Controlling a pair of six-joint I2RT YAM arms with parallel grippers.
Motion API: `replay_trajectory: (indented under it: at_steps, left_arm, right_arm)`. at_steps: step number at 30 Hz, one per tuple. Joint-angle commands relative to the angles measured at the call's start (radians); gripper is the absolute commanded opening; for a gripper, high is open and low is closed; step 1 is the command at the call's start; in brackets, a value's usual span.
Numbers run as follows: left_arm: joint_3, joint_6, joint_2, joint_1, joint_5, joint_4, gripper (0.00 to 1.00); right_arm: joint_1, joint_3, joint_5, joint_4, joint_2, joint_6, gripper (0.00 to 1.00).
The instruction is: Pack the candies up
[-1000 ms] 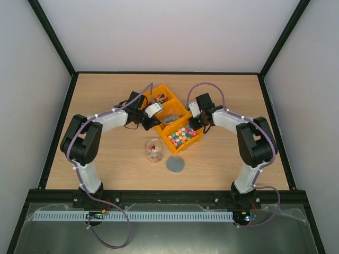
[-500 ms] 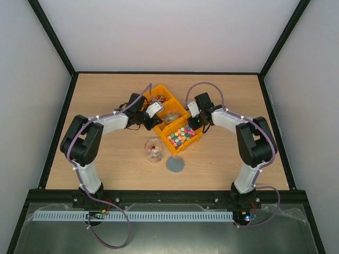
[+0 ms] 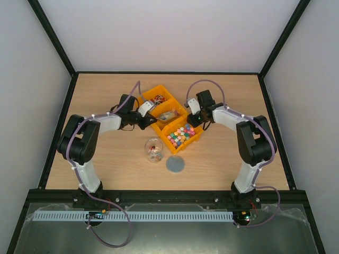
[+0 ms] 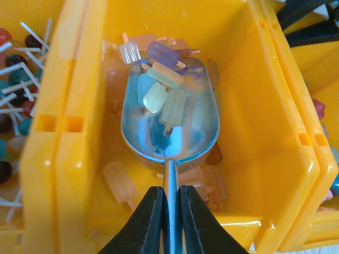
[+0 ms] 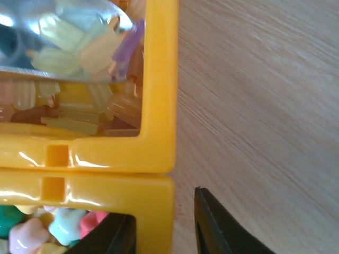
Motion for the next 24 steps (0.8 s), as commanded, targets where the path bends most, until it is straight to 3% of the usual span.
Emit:
replay_trajectory:
  at_steps: [1,12,16,21,24]
  left_arm:
    - [-0.010,0.009,-0.013,0.030,0.113,0.094,0.02]
    - [-0.065,0.034,-0.072,0.059,0.170,0.147,0.02]
    - [-0.075,0.030,-0.104,0.059,0.168,0.123,0.02]
    - [-0.067,0.070,-0.143,0.063,0.139,0.043,0.02]
    - [-0.090,0.101,-0.187,0.077,0.133,0.013,0.02]
  right_arm:
    - [-0.015,0.014,-0.022,0.000,-0.019,-0.052,0.33]
    - [-0.030,-0.005,-0.018,-0.046,-0.089,-0.106,0.72]
    - [-0.039,-0.005,-0.016,-0.063,-0.114,-0.112,0.80]
    - [-0.047,-0.017,-0.016,-0.069,-0.152,-0.123,0.99]
    - [-0.053,-0.019,-0.022,-0.072,-0.172,-0.127,0.99]
